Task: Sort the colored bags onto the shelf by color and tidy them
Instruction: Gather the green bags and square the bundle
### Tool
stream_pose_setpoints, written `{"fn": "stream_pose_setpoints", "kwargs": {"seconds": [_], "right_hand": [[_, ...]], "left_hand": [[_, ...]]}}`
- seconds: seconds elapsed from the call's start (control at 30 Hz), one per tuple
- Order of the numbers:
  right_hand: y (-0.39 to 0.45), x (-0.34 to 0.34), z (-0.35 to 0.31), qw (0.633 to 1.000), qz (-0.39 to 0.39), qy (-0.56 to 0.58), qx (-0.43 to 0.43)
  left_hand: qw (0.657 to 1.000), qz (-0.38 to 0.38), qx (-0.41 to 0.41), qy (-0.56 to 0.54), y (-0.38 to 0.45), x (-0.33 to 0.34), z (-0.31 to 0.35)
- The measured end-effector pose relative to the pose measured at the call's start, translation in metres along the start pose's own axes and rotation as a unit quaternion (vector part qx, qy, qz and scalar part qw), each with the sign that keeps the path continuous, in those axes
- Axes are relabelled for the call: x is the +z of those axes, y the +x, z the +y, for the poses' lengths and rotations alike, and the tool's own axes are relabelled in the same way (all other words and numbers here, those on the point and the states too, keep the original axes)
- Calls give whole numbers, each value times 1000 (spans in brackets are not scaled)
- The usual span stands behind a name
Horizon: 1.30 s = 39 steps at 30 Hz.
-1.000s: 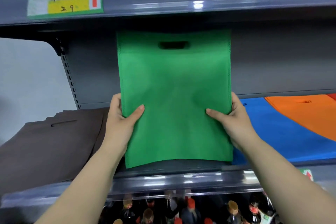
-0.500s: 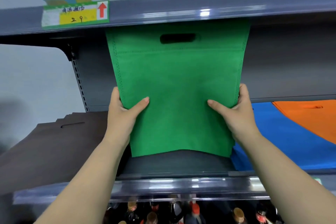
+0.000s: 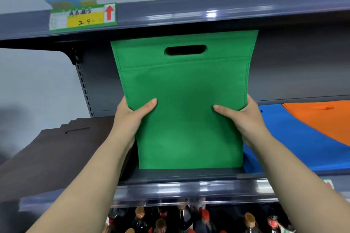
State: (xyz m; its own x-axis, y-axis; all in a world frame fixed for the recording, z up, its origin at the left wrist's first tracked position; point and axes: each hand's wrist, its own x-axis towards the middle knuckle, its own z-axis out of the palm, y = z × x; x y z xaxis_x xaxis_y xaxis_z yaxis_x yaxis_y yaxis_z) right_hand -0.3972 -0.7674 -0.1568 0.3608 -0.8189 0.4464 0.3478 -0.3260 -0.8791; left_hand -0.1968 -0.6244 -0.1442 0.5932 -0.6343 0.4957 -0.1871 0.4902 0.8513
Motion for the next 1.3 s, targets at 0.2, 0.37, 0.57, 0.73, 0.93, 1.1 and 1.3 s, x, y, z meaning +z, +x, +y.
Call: {"fn": "stream_pose_setpoints", "kwargs": {"seconds": [0.2, 0.37, 0.57, 0.73, 0.93, 1.1, 1.3], "right_hand": [[-6, 1, 4, 1000, 9, -12, -9], [-11, 4, 6, 999, -7, -20, 45], [-13, 7, 7, 998, 14, -30, 53], [-15, 10, 7, 998, 42, -20, 50], [-24, 10, 19, 993, 71, -89, -18], [-13, 11, 11, 990, 101, -86, -51], [-21, 13, 31, 988, 97, -116, -34]], "left_hand": [[999, -20, -28, -17, 5, -10, 1], [995, -41, -82, -27, 0, -11, -1], [997, 1, -77, -28, 1, -9, -4], [998, 29, -49, -26, 2, -1, -1], [997, 65, -13, 28, -10, 0, -23], [999, 44, -21, -13, 4, -1, -14], [997, 65, -39, -8, -10, -1, -34]]}}
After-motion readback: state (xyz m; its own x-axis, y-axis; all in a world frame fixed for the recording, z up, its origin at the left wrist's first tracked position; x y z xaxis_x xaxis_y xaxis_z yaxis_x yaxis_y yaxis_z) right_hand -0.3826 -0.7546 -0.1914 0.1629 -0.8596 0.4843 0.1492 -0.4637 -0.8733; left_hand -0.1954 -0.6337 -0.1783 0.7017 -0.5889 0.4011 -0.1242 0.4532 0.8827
